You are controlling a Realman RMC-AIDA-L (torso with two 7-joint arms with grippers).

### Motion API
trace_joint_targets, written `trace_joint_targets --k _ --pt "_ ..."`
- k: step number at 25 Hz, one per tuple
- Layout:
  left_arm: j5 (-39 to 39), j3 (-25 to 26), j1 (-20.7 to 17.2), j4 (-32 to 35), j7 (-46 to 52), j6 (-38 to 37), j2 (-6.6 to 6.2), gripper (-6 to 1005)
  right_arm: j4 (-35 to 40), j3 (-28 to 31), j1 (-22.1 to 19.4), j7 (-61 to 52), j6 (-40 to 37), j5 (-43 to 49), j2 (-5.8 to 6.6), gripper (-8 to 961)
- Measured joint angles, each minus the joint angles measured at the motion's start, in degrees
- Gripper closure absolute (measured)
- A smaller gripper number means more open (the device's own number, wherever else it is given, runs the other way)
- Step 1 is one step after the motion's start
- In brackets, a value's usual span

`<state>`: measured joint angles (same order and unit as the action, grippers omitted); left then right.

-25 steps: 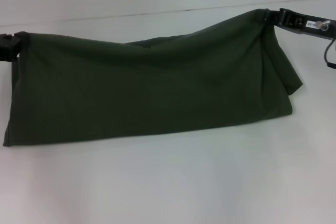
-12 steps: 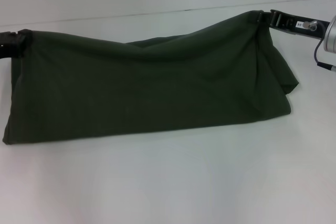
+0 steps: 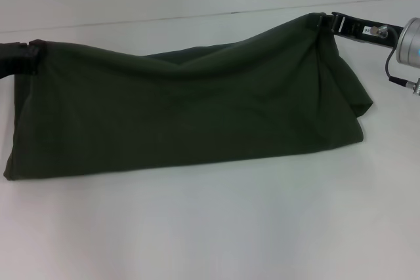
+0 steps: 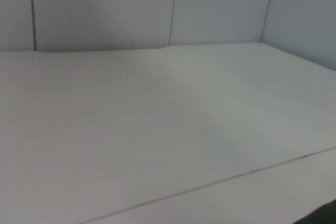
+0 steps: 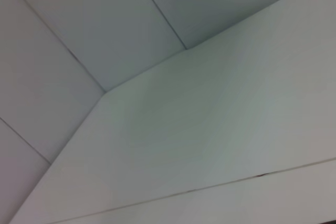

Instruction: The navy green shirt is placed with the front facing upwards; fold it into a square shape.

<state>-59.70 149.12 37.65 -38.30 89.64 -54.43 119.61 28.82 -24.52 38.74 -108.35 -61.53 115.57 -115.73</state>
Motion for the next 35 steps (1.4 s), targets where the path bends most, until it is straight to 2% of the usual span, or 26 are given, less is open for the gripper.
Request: trace_joint_targets --k 4,9,10,14,17,24,28,31,35 --pt "-0.14 -0.36 0.03 -0.03 0.00 2.83 0.72 973 -0.02 0.02 0.12 0.00 0.81 0.00 -0.12 925" --pt "-0.17 -1.27 0.12 -0.34 -0.23 9.13 2.54 973 -1.28 0.01 1.08 0.34 3.18 -0.04 -0.14 926" --pt "-0.17 -1.27 0.12 -0.34 -0.23 9.13 2.54 973 -1.28 0.01 1.08 0.34 3.18 -0.04 -0.14 921" --pt "-0.17 -2.47 0.19 -0.43 -0.99 13.36 3.82 972 -1.40 -0.05 1.62 0.88 4.38 0.03 -0.24 902" --pt "-0.17 -3.89 0.23 -0.18 -1.35 15.78 4.23 972 -1.40 -0.55 1.88 0.90 5.54 0.10 -0.51 781" --pt "-3.17 -4.17 -0.38 -0.39 -1.40 18.17 4.21 718 -1.22 -1.03 2.14 2.06 7.37 -0.60 -0.90 454" --pt "-4.23 -4.18 -0.74 -0.89 -1.61 18.31 4.16 557 -1.29 -1.10 1.68 5.34 7.13 -4.09 -1.12 359" --pt "-4.36 -4.27 -1.59 -1.87 -1.64 16.88 4.15 506 -1.44 -1.24 0.97 8.07 5.88 -6.71 -1.30 358" --pt "-6.60 -3.91 -4.06 -4.38 -1.10 10.71 4.16 509 -1.46 -1.94 0.31 8.11 4.41 -6.80 -1.13 355"
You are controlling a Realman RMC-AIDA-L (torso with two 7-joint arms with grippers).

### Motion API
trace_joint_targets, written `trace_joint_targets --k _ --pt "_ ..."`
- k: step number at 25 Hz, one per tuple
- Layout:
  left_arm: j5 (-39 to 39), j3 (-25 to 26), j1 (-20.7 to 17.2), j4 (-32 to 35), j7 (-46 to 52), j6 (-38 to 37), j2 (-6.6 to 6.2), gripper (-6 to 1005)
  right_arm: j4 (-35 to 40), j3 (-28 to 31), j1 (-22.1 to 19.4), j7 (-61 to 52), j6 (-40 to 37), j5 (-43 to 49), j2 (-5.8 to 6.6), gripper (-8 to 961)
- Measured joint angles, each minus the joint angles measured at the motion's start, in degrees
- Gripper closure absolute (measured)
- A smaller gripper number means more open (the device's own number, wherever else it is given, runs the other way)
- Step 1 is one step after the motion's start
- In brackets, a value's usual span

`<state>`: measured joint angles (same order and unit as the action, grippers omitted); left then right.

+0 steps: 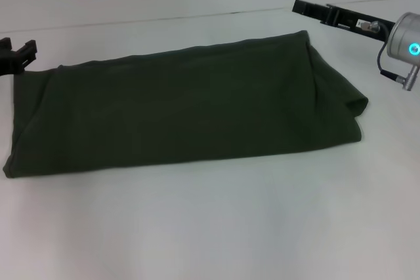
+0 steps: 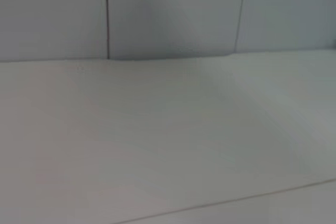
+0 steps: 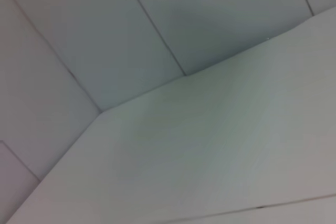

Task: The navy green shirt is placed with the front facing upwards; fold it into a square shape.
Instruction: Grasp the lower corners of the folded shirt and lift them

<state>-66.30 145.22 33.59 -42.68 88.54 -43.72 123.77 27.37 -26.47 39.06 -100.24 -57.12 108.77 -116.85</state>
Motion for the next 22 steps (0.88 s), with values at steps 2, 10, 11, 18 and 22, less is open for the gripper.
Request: trace_joint_targets --k 2,10,11,18,22 --pt "-0.92 0.03 -0.49 -0.58 0.13 -1.23 -0.06 487 -0.02 -0.82 -0.39 -0.15 -1.33 0.08 0.26 353" --pt "-3.25 0.16 -2.56 -2.62 5.28 -6.33 -0.95 401 0.57 -0.78 -2.08 -0.59 -8.54 -0.88 1.04 305" --pt "-3.26 0.07 -2.81 -2.88 5.39 -6.35 -0.82 390 0.67 -0.77 -2.23 -0.61 -9.28 -0.97 1.07 266" --pt "-3.26 0.01 -5.04 -4.35 5.63 -6.41 0.02 173 2.88 -0.74 -3.80 -0.66 -12.91 -1.60 1.22 57" --pt "-3.37 0.06 -5.71 -4.19 5.66 -6.53 0.02 106 3.01 -1.41 -4.05 -0.85 -13.49 -1.34 1.71 38"
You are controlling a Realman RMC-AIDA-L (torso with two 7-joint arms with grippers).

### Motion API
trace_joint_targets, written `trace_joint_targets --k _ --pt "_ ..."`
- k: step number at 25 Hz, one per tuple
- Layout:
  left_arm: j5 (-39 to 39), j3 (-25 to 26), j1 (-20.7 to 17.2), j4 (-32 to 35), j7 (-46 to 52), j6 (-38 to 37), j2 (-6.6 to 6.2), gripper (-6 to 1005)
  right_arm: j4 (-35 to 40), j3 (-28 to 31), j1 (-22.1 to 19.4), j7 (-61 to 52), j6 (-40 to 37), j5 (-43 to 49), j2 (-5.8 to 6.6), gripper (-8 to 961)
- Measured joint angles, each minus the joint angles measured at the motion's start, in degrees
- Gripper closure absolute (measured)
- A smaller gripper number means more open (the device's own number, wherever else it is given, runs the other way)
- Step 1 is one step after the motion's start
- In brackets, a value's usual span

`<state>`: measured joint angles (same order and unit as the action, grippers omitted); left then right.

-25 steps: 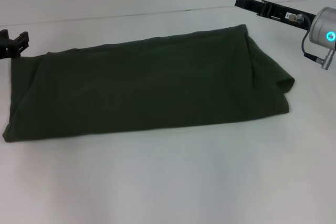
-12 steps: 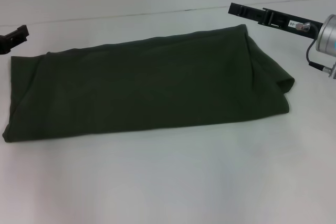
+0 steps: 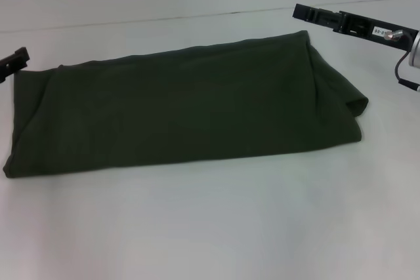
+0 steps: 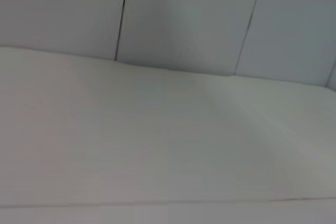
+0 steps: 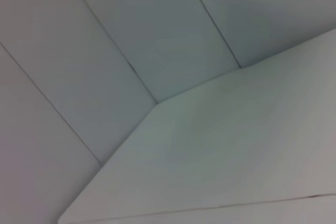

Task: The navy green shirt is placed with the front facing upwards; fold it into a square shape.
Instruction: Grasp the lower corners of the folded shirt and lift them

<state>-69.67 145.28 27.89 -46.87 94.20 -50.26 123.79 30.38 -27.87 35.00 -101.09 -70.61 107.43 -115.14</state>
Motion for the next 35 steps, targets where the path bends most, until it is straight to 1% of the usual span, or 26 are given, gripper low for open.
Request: trace_joint_targets --k 1,7,9,12,16,20,23,27,30,35 --pt "-0.01 -0.09 -0.35 0.03 0.01 -0.25 0.00 89 0.00 -0.18 -0.03 -0.06 -0.01 0.10 0.03 39" --pt "0.07 -0.35 -1.86 -0.24 -0.36 -3.26 0.01 89 0.01 -1.93 -0.82 -0.08 -0.04 0.22 0.17 39" --pt "0.37 -0.35 -2.42 -0.49 -0.47 -4.67 -0.15 89 0.09 -2.46 -1.63 -0.07 -0.18 0.26 0.51 40" --pt "0.73 -0.18 -4.49 -1.81 -0.47 -8.81 -0.55 89 0.11 -2.95 -3.74 -0.13 -1.56 0.32 1.26 40" --pt "0.38 0.11 -7.91 -4.60 -0.30 -14.38 -0.65 89 0.45 -3.08 -7.34 -0.56 -5.47 0.33 2.66 41" --pt "0.32 0.24 -10.23 -6.45 -0.16 -18.38 -0.47 89 0.82 -2.74 -11.22 -2.79 -9.22 0.34 4.74 52" --pt "0.37 0.25 -10.96 -7.32 -0.24 -20.05 -0.27 88 0.90 -3.04 -13.51 -6.12 -10.81 0.36 6.46 64" --pt "0.88 -0.18 -11.18 -7.40 -0.41 -20.95 -0.16 88 0.91 -2.67 -14.84 -10.82 -12.47 3.02 8.18 79" --pt "1.35 -0.34 -11.20 -7.23 -0.42 -21.54 -0.15 88 0.91 -2.61 -14.74 -14.09 -12.78 6.39 8.80 90" --pt "1.47 -0.35 -11.34 -7.10 -0.44 -22.33 -0.18 88 0.91 -2.63 -13.95 -15.92 -12.35 10.14 8.75 122"
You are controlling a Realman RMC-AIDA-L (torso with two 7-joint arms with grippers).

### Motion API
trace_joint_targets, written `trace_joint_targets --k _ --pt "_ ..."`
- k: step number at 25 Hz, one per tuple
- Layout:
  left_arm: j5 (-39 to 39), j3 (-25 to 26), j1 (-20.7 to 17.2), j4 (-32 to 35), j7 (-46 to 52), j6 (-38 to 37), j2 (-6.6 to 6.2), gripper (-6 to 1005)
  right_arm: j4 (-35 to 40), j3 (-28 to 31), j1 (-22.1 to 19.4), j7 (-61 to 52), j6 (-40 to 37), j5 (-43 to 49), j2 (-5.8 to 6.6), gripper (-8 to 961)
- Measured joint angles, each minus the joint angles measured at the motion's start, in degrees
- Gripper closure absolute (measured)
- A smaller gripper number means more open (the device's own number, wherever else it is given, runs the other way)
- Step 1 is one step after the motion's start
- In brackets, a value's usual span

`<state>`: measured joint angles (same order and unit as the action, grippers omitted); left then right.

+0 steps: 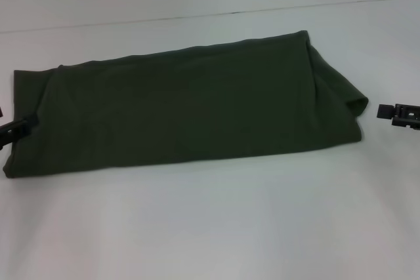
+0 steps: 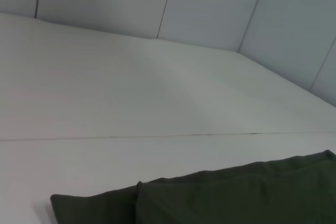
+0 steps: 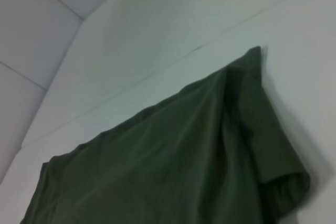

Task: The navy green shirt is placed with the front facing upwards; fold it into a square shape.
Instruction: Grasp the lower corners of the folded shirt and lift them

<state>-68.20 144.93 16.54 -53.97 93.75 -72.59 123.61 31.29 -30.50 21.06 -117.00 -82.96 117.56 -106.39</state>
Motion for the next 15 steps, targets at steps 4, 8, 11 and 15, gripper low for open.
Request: trace_joint_targets --k 4,8,11,15 --pt "0.03 0.00 -0.08 0.01 -0.02 -0.03 -0.01 88 -0.47 -0.33 0.73 -0.05 1.09 0.55 -0.34 163" --pt "0.09 0.00 -0.11 0.10 -0.10 0.16 0.04 88 -0.90 -0.58 1.04 -0.07 3.20 0.57 -1.27 182" --pt "0.09 0.22 -0.10 0.10 -0.26 0.35 0.05 89 -0.96 -0.61 1.40 -0.08 4.71 0.63 -2.16 178" --pt "0.09 0.41 0.15 0.10 -0.68 0.42 0.05 89 -1.14 -0.62 2.44 -0.10 6.23 1.43 -3.58 178"
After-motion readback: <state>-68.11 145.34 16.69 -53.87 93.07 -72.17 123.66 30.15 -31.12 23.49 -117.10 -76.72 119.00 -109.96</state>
